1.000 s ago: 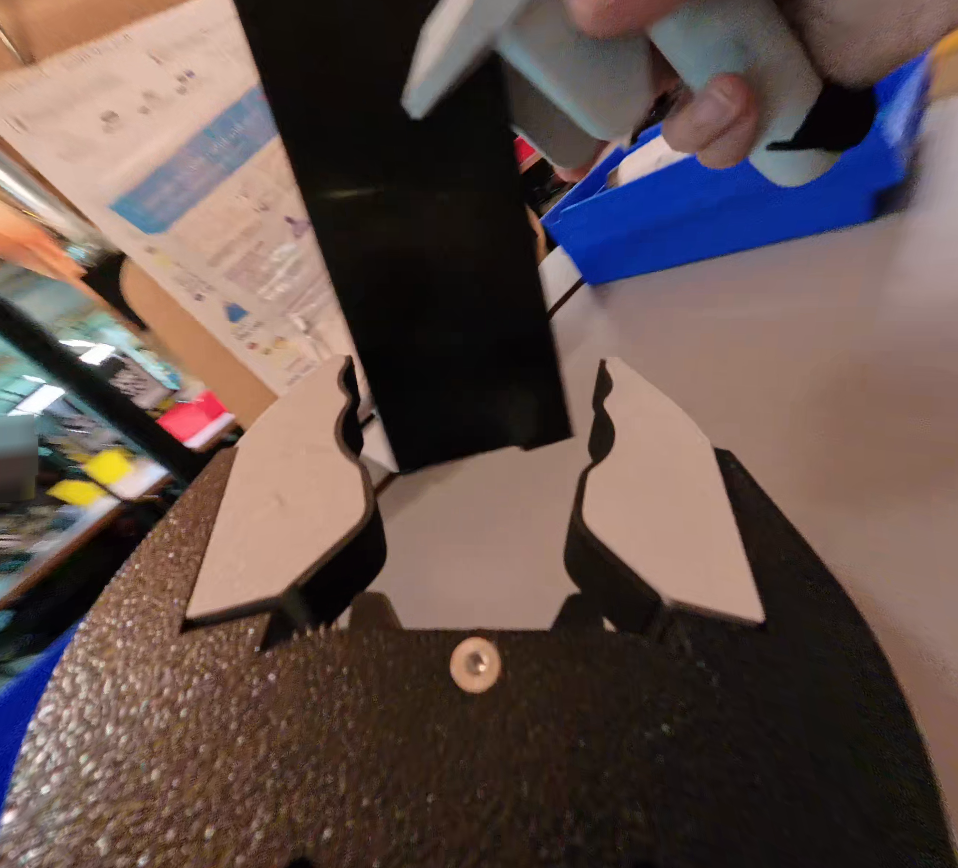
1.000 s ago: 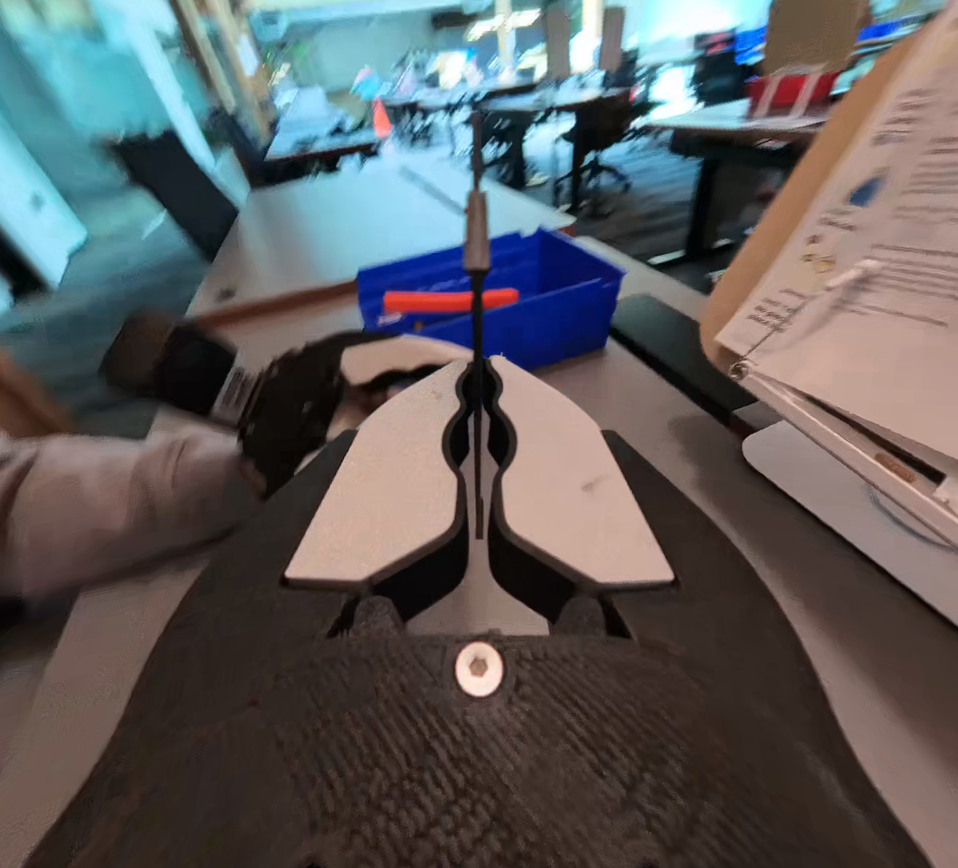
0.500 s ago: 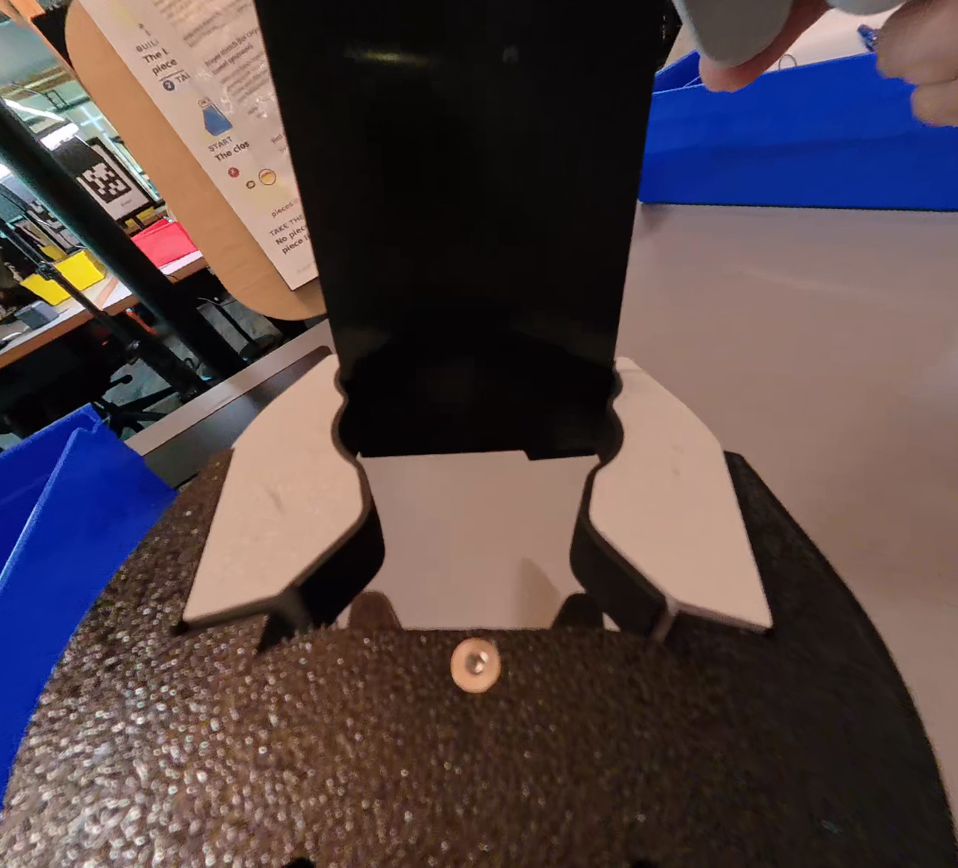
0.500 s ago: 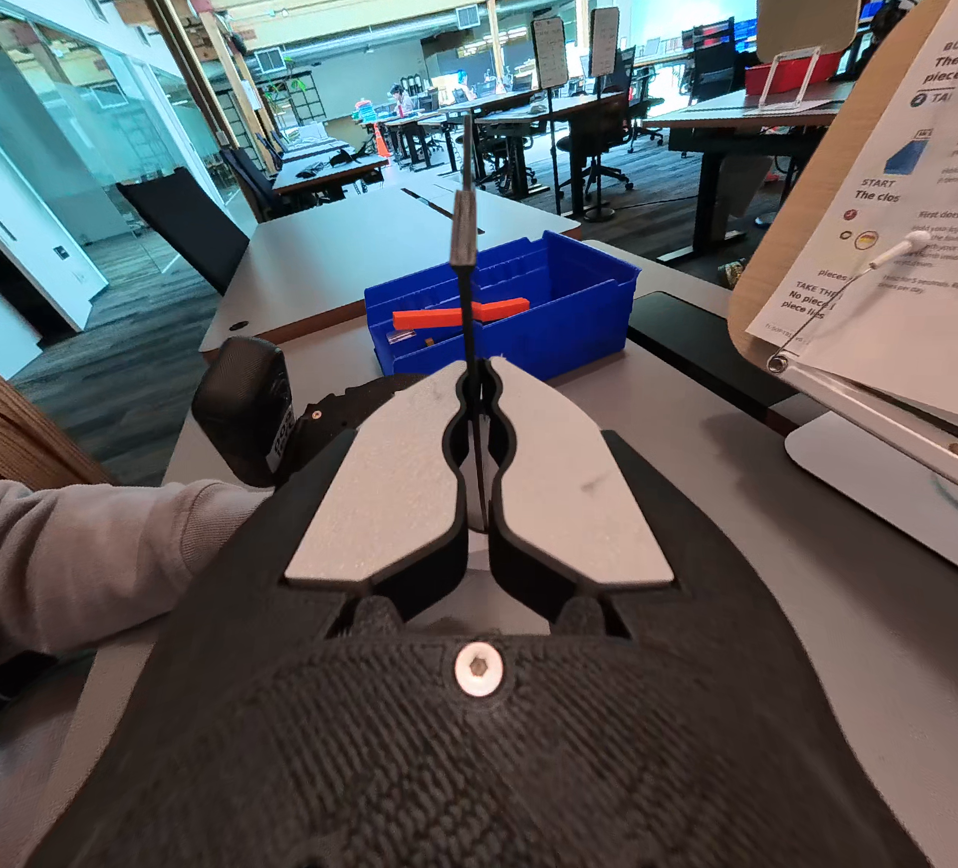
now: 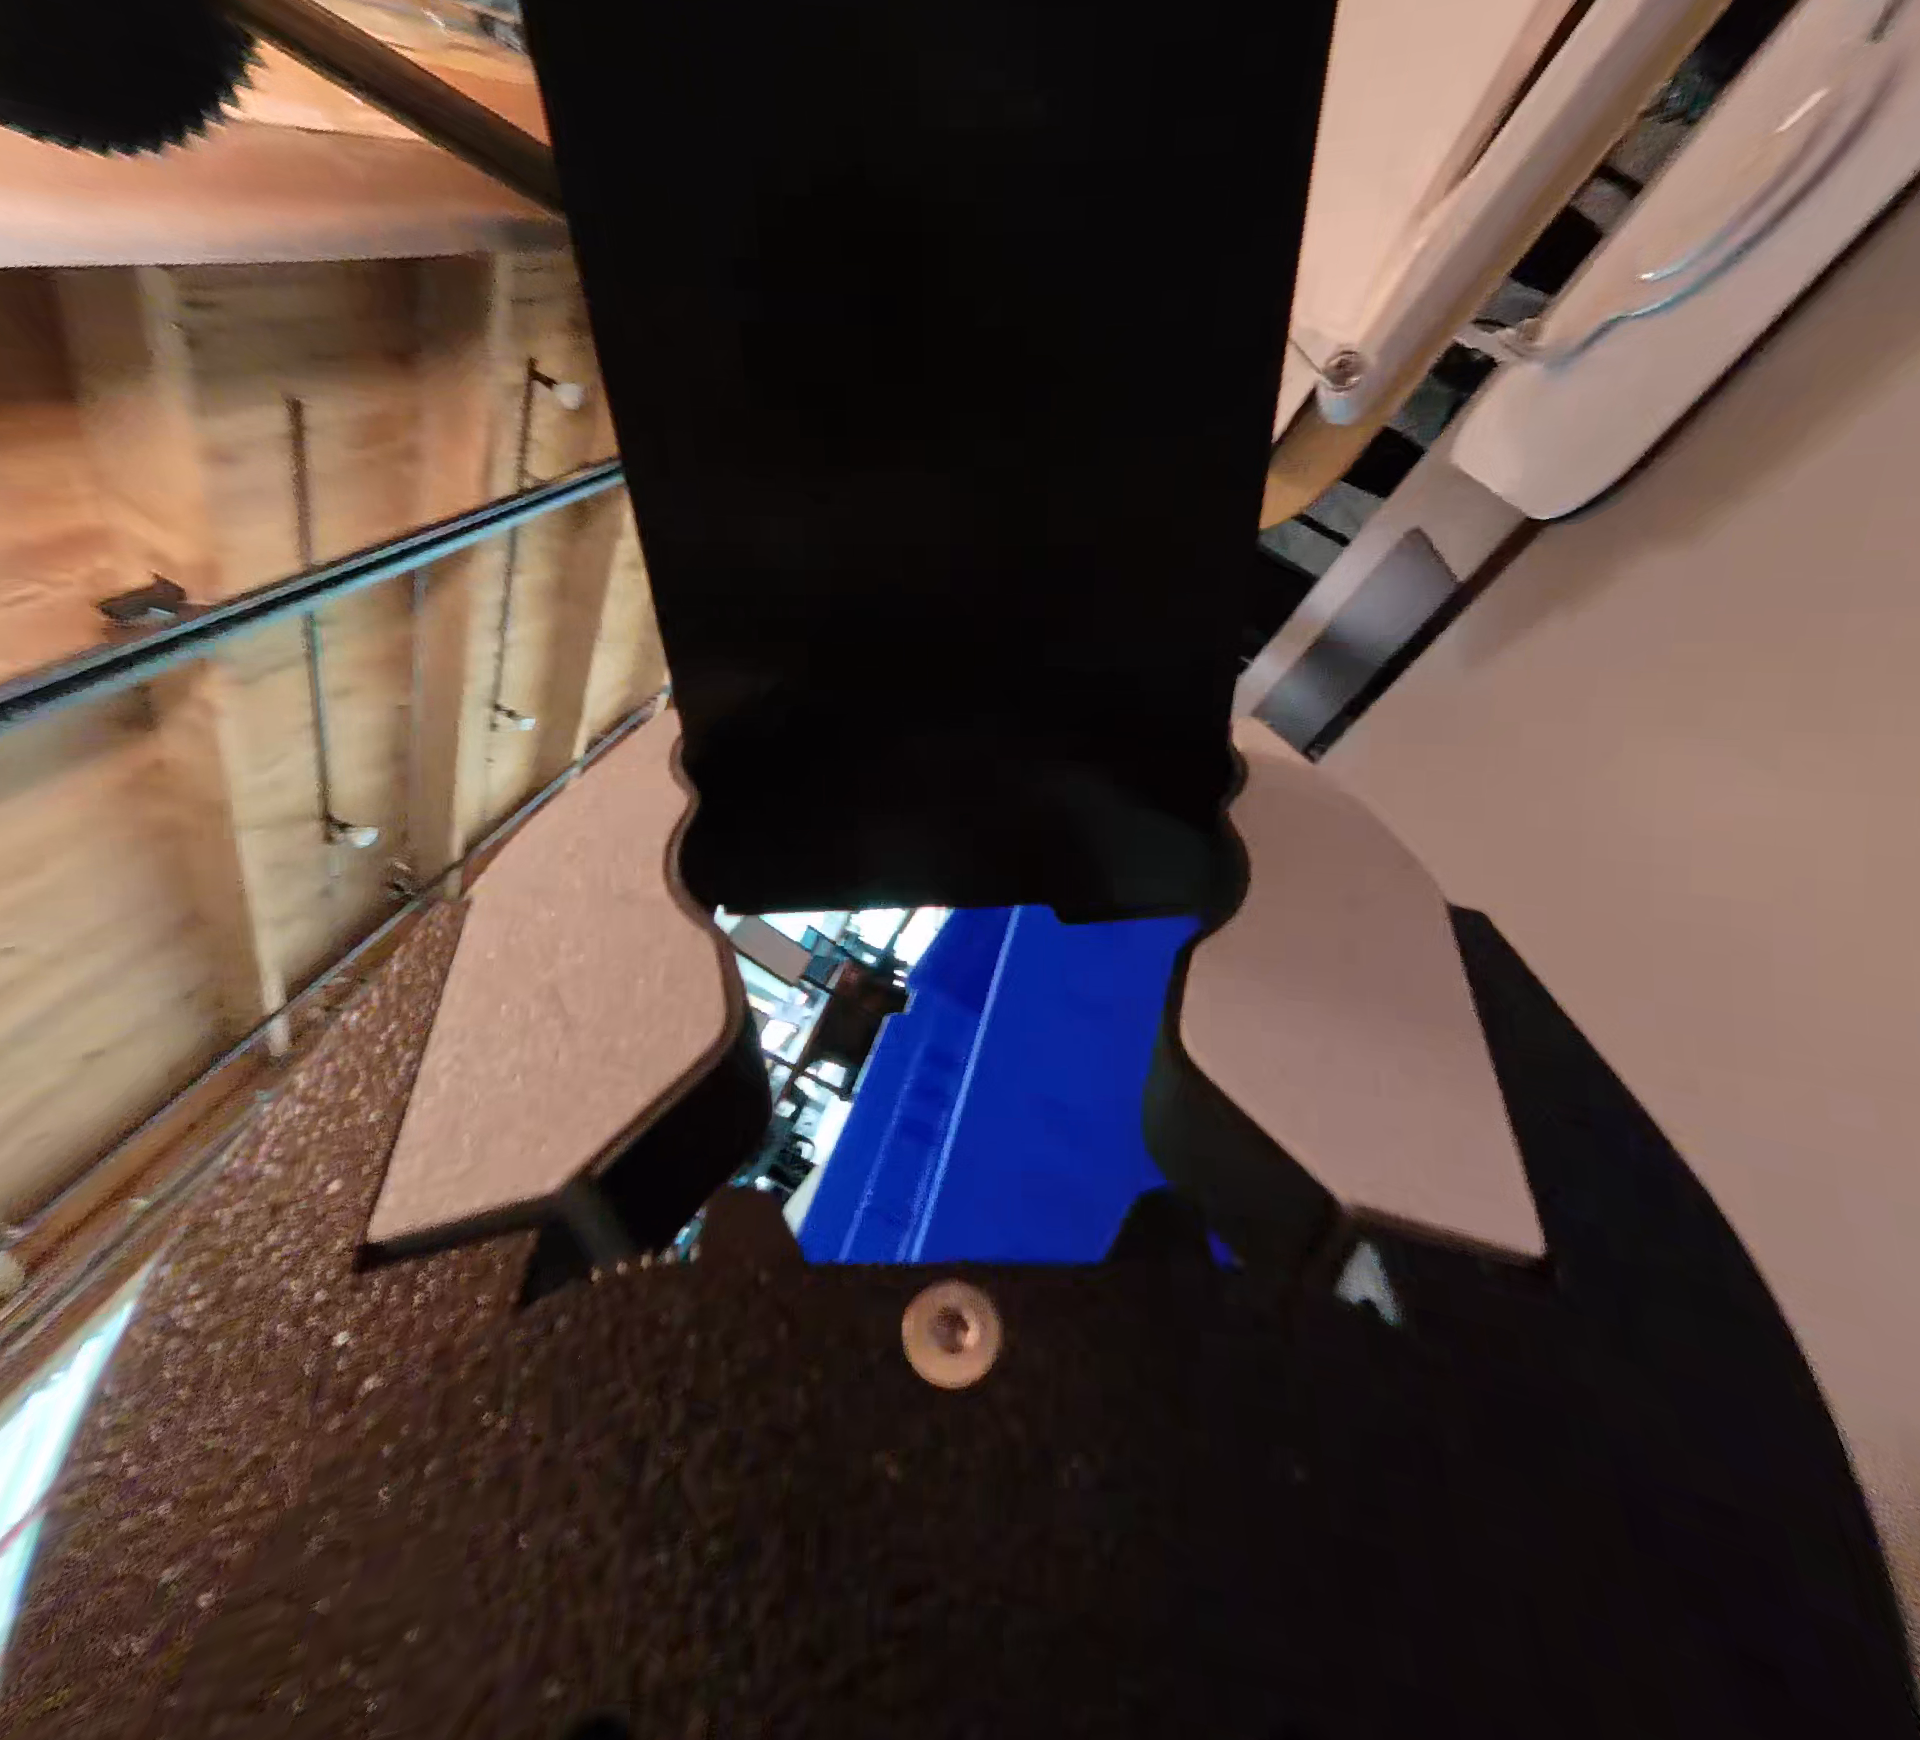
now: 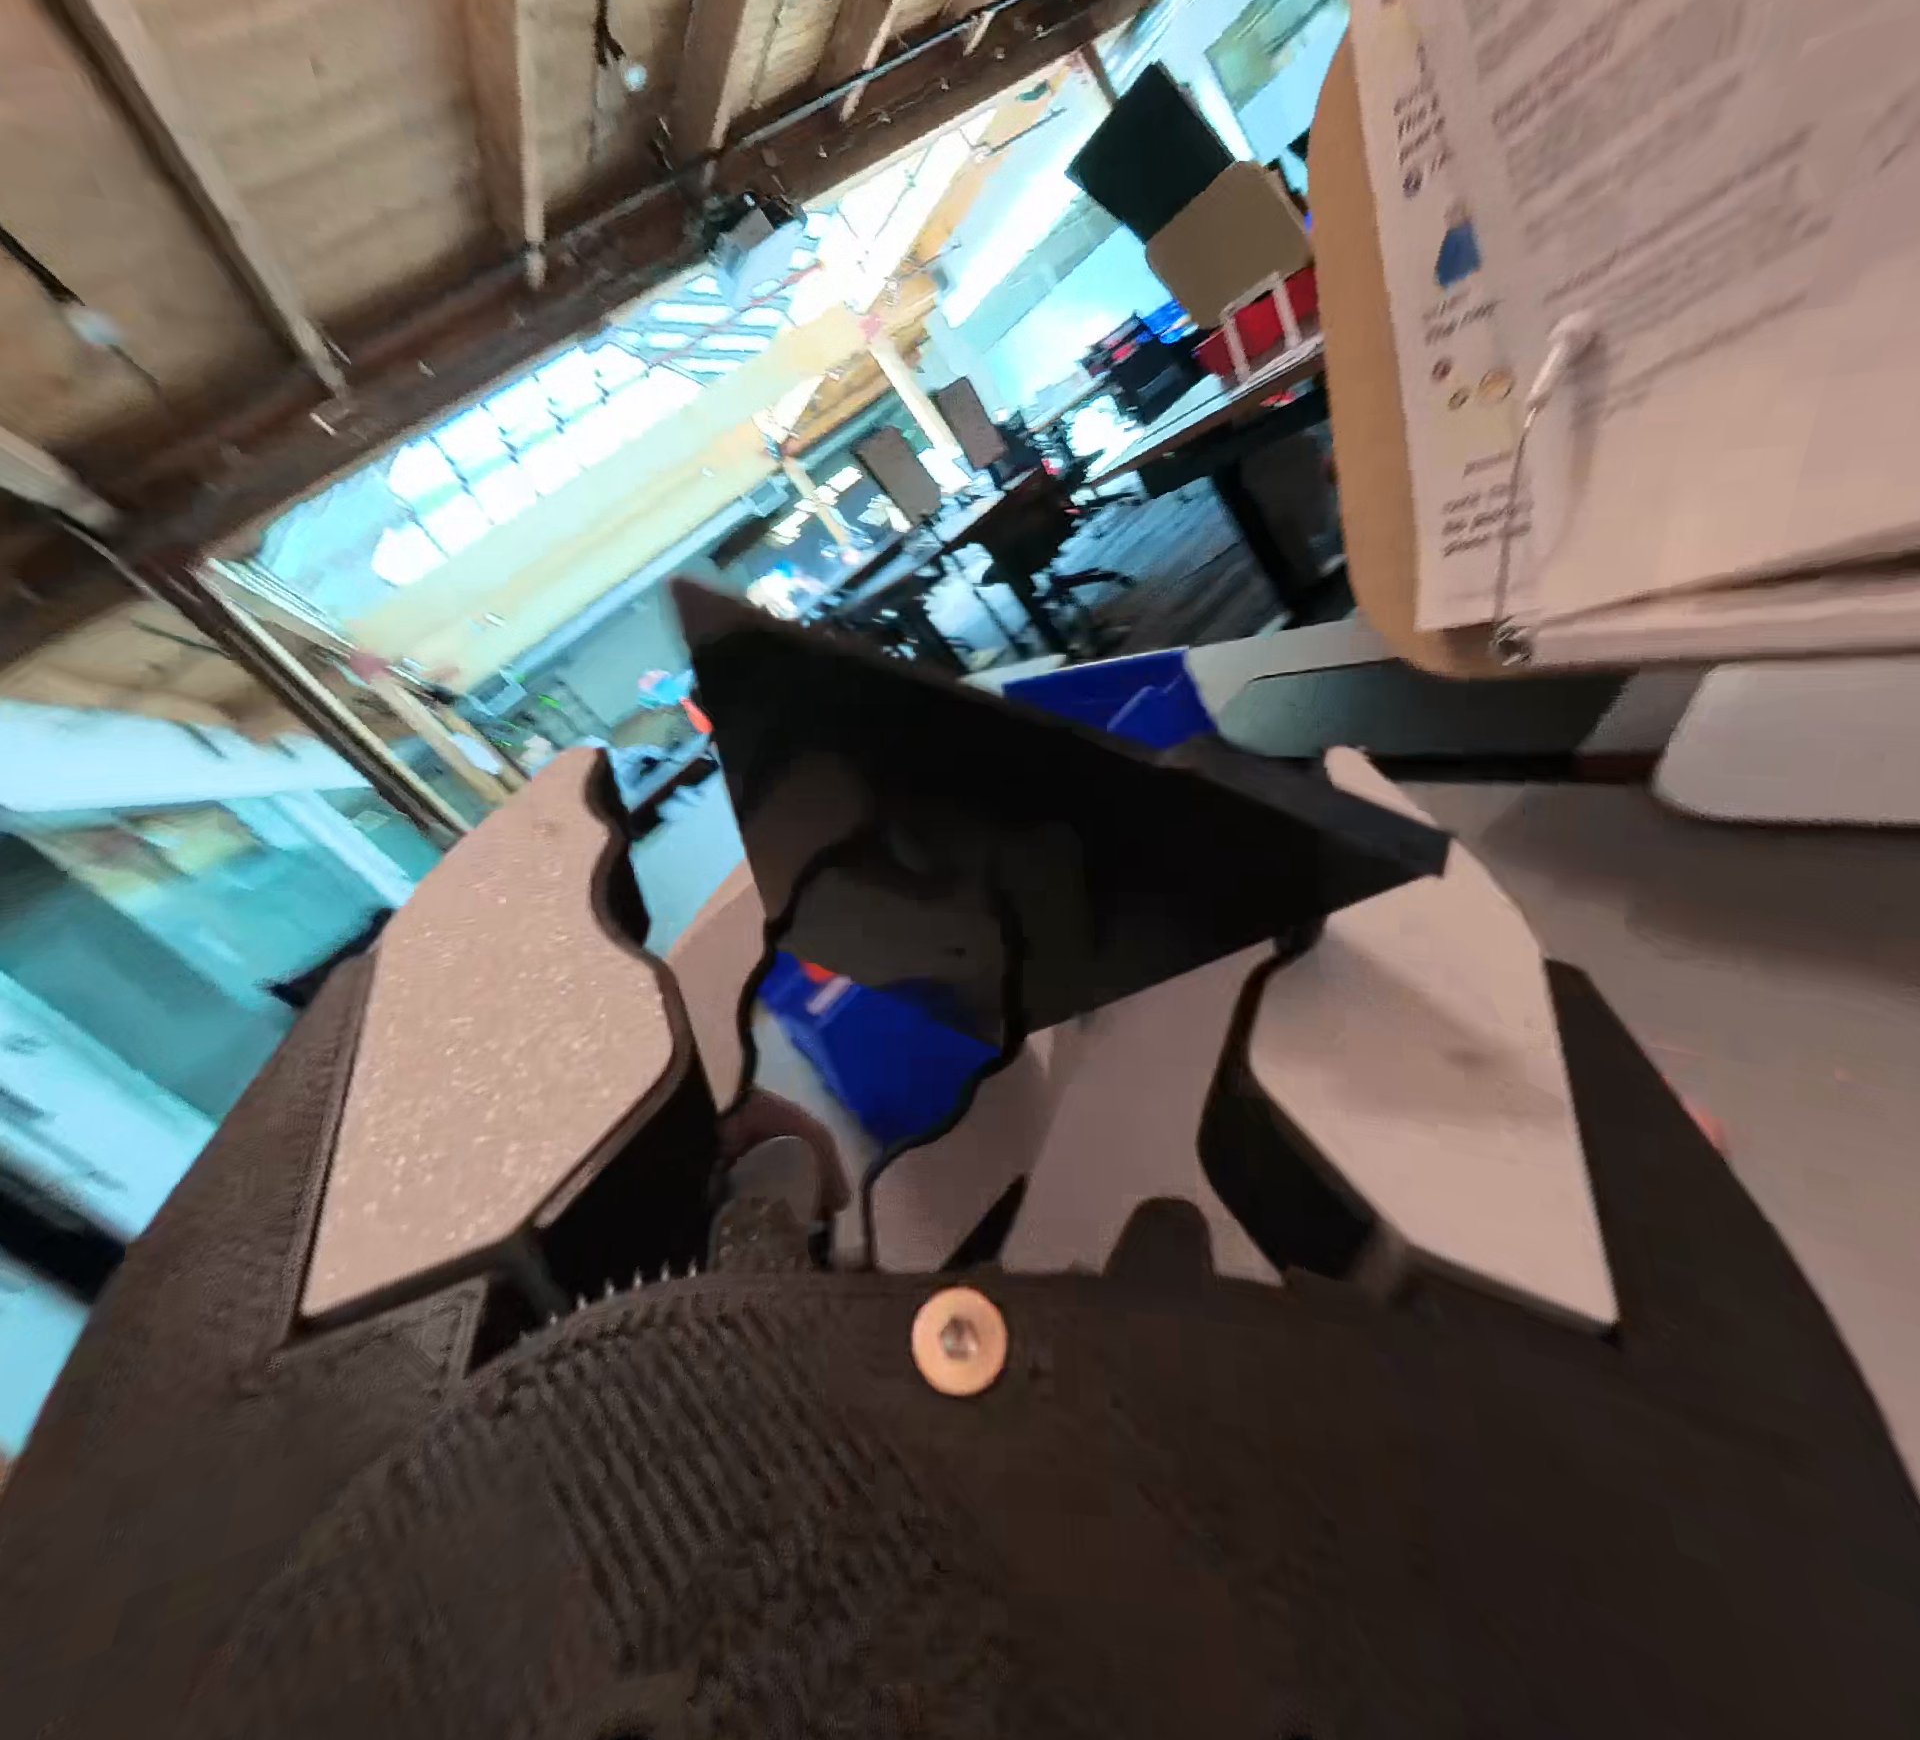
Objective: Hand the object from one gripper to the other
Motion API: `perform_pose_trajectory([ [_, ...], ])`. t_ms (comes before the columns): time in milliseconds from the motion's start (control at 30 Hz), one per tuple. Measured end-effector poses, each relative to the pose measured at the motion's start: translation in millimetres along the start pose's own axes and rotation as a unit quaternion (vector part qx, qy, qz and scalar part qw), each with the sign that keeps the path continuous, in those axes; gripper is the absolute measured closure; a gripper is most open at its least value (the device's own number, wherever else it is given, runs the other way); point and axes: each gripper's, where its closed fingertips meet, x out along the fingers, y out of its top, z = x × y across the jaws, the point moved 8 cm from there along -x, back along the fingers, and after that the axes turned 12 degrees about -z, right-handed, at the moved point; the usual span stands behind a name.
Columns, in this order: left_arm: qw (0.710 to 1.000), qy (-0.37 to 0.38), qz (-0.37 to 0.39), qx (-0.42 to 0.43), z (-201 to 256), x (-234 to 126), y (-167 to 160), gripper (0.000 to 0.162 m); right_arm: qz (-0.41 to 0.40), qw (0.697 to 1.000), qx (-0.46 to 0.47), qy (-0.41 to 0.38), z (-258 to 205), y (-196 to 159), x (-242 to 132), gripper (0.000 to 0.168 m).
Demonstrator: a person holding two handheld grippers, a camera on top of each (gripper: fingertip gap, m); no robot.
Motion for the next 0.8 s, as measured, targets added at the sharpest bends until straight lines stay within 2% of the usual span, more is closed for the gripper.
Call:
perform_pose_trajectory([
  [67,1.0,0.016,0.002,0.004,-2.1,-0.8,0.3,0.072,0.01,0.997,0.065,0.036,5.0,-3.4,1.3,0.061],
  [167,1.0,0.022,-0.005,0.015,-0.6,-0.2,-0.5,0.072,0.008,0.991,0.112,0.07,7.9,-8.3,4.5,0.073],
  [333,1.0,-0.02,0.022,-0.006,4.7,-2.2,1.9,0.072,-0.011,0.995,0.07,0.066,9.8,-1.8,1.7,0.077],
  [433,0.987,-0.126,0.08,-0.054,12.7,-8.1,8.7,0.081,-0.026,0.999,0.015,0.043,16.2,9.7,-5.7,0.077],
  [500,0.964,-0.217,0.117,-0.095,19.7,-12.6,14.2,0.071,-0.045,0.997,-0.036,0.044,17.4,18.3,-11.6,0.077],
  [567,0.921,-0.329,0.152,-0.141,24.4,-17.9,18.5,0.066,-0.101,0.986,-0.12,0.058,16.7,25.0,-18.7,0.076],
  [600,0.883,-0.403,0.171,-0.168,26.1,-21.6,20.6,0.066,-0.13,0.974,-0.165,0.082,14.1,27.0,-24.5,0.077],
  [700,0.734,-0.615,0.184,-0.223,29.5,-32.0,23.1,0.065,-0.19,0.918,-0.279,0.209,-2.2,23.3,-49.6,0.077],
  [733,0.691,-0.662,0.182,-0.225,31.1,-35.1,22.6,0.064,-0.197,0.894,-0.315,0.251,-8.7,19.2,-58.7,0.077],
  [800,0.621,-0.729,0.181,-0.223,34.7,-42.8,21.6,0.058,-0.202,0.859,-0.374,0.286,-18.1,13.2,-70.3,0.077],
])
